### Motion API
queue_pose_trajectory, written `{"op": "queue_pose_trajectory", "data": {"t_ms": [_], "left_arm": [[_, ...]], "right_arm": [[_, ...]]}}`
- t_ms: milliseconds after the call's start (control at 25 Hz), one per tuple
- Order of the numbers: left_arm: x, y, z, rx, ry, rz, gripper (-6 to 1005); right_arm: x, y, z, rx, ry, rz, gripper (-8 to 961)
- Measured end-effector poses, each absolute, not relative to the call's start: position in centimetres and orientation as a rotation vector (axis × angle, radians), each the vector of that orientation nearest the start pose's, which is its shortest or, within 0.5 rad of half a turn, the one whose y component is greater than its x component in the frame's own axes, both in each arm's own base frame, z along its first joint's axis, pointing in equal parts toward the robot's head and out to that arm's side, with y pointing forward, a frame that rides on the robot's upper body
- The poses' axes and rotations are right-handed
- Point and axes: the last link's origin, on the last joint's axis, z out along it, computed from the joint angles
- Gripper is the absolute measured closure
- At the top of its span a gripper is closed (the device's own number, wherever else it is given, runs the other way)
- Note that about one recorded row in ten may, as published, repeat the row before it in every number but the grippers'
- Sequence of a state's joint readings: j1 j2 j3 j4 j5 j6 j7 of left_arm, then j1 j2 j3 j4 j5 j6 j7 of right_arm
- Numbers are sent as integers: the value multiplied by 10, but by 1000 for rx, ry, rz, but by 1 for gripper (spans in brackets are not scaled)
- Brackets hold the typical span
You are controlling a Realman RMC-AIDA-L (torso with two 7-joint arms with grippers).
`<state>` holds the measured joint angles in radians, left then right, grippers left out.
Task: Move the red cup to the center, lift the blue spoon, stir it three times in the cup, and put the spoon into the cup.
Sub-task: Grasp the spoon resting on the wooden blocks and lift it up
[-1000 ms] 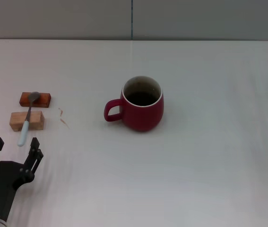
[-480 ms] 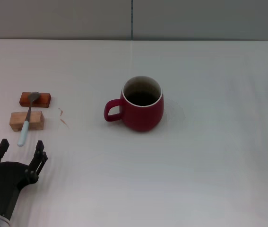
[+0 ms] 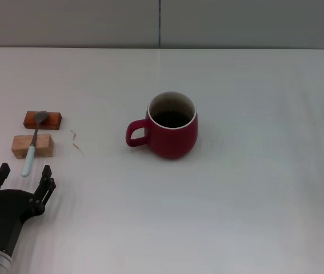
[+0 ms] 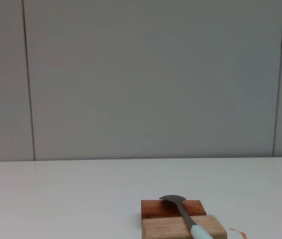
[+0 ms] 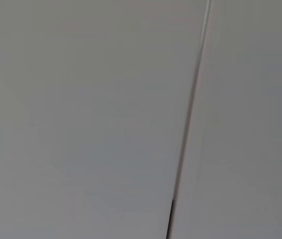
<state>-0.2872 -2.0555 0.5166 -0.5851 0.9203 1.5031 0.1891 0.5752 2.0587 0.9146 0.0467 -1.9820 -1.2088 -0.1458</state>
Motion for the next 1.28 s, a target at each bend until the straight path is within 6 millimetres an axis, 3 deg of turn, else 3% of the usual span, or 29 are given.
{"op": "queue_pose_trajectory", "data": {"t_ms": [1280], "left_arm": [[-349, 209, -72, -1607, -702, -487, 315]], "right_arm": [[336, 368, 50, -1310, 341, 477, 224]]}}
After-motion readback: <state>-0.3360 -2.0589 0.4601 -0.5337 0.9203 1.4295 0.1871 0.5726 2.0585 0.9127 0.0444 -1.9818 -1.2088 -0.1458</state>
